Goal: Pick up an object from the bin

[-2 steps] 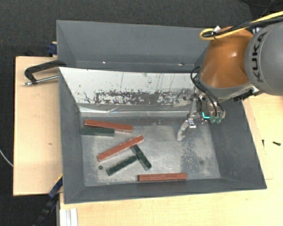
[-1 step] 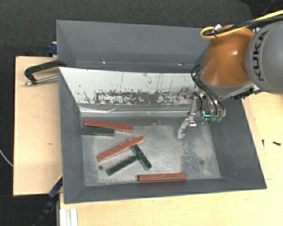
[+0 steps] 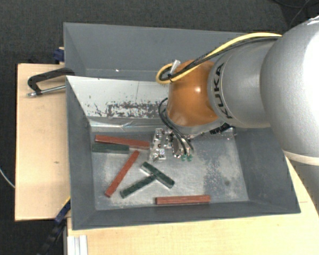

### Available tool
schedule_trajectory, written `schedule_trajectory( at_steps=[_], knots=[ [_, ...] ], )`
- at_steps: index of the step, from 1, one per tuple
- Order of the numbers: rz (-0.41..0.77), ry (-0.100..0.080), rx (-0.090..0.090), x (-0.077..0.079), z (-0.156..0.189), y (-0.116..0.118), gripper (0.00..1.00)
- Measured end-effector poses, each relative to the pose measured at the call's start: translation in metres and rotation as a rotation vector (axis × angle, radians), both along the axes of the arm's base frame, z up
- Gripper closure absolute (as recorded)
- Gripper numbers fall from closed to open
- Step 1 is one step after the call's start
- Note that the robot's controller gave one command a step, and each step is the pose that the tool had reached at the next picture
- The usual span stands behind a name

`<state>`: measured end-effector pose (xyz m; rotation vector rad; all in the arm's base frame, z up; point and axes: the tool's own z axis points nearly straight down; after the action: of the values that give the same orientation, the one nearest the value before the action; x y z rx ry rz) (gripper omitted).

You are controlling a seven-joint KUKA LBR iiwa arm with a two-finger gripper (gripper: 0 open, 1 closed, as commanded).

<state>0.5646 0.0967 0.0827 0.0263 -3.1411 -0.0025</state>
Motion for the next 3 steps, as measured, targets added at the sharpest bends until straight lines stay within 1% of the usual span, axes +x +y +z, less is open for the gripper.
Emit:
schedule_trajectory(
  at_steps=[1,2,3],
  knots=[
    [0.000,0.000,0.000,0.000,0.000,0.000,0.00],
    [0.000,0.000,0.000,0.000,0.000,0.000,0.00],
    [0.214,0.003,-0.003,-0.001,-0.005,0.063,1.00]
  ],
)
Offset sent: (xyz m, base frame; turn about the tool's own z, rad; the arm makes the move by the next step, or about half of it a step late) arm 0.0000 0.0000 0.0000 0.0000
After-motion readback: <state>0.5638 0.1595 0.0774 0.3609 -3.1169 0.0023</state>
